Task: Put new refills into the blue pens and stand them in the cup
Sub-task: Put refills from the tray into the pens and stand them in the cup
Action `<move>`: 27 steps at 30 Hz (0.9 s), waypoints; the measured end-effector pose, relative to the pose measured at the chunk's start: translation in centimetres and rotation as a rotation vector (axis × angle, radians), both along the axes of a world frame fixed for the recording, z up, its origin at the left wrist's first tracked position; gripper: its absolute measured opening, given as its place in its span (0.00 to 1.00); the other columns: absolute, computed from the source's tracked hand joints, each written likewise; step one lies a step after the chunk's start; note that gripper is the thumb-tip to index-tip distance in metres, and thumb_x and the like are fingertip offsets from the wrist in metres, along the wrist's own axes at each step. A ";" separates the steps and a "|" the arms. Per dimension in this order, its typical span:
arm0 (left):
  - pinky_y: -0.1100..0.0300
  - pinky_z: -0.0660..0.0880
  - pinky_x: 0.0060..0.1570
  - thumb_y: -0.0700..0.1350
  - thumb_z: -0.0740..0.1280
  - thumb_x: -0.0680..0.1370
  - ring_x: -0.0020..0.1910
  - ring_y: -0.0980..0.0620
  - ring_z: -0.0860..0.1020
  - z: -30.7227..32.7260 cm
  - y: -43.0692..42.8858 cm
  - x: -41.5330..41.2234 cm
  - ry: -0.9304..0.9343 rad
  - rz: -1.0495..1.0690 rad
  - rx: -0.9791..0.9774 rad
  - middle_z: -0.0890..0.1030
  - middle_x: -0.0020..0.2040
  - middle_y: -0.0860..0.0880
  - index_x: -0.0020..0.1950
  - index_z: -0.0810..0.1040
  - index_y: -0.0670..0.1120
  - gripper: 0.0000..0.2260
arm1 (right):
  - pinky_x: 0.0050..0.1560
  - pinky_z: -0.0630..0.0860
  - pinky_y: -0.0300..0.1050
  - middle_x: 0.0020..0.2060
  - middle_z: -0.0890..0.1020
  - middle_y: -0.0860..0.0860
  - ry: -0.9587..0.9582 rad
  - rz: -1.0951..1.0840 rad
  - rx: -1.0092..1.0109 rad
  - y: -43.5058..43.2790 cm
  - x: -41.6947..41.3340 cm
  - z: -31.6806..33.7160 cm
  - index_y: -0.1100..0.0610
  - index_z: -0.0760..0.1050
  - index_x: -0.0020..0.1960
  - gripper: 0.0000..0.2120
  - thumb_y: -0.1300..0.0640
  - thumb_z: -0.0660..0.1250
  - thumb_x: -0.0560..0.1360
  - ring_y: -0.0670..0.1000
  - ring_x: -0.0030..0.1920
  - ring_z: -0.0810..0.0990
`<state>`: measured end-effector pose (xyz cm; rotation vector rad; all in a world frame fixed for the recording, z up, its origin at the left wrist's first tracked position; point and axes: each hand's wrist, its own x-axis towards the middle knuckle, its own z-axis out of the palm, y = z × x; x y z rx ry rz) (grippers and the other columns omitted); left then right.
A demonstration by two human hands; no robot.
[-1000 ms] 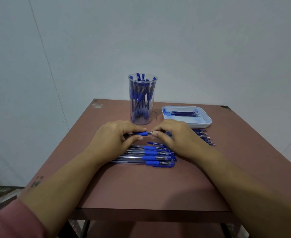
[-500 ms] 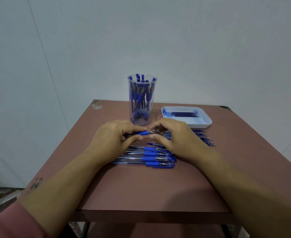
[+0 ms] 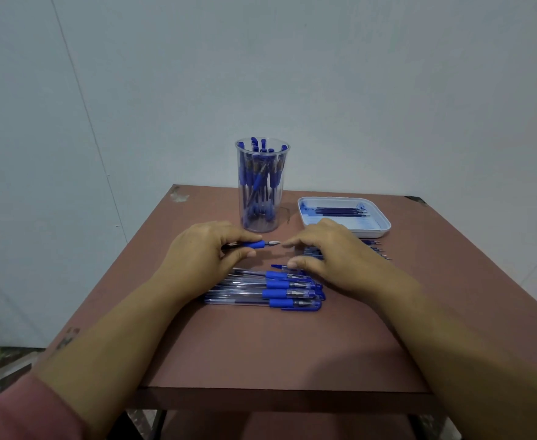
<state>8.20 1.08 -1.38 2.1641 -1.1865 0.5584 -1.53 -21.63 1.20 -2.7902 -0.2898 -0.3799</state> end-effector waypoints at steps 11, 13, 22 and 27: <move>0.62 0.75 0.41 0.52 0.72 0.74 0.41 0.59 0.78 0.1 0.0 -0.2 0.052 0.003 0.012 0.81 0.45 0.62 0.57 0.83 0.58 0.12 | 0.56 0.65 0.46 0.44 0.75 0.38 -0.041 -0.052 -0.090 0.1 -0.3 0.2 0.48 0.79 0.55 0.10 0.45 0.65 0.78 0.43 0.48 0.66; 0.63 0.74 0.42 0.52 0.72 0.74 0.42 0.60 0.78 0.1 0.0 -0.2 0.059 0.003 0.017 0.80 0.44 0.64 0.57 0.82 0.59 0.12 | 0.52 0.64 0.42 0.39 0.71 0.35 -0.068 -0.063 0.012 0.0 -0.6 0.4 0.49 0.78 0.54 0.08 0.47 0.64 0.79 0.40 0.45 0.68; 0.73 0.66 0.40 0.49 0.74 0.73 0.39 0.68 0.74 0.2 -0.3 -0.9 0.009 -0.068 0.005 0.74 0.39 0.71 0.56 0.83 0.59 0.12 | 0.48 0.66 0.33 0.42 0.75 0.37 -0.084 0.067 0.107 1.3 0.2 -0.4 0.49 0.80 0.56 0.09 0.49 0.65 0.79 0.42 0.47 0.70; 0.79 0.64 0.40 0.48 0.73 0.73 0.39 0.72 0.72 0.3 -0.6 -0.9 -0.019 -0.100 -0.031 0.71 0.38 0.70 0.55 0.84 0.53 0.10 | 0.48 0.71 0.33 0.42 0.78 0.39 -0.141 0.068 0.227 1.7 0.3 -0.9 0.52 0.81 0.56 0.09 0.54 0.68 0.77 0.43 0.47 0.75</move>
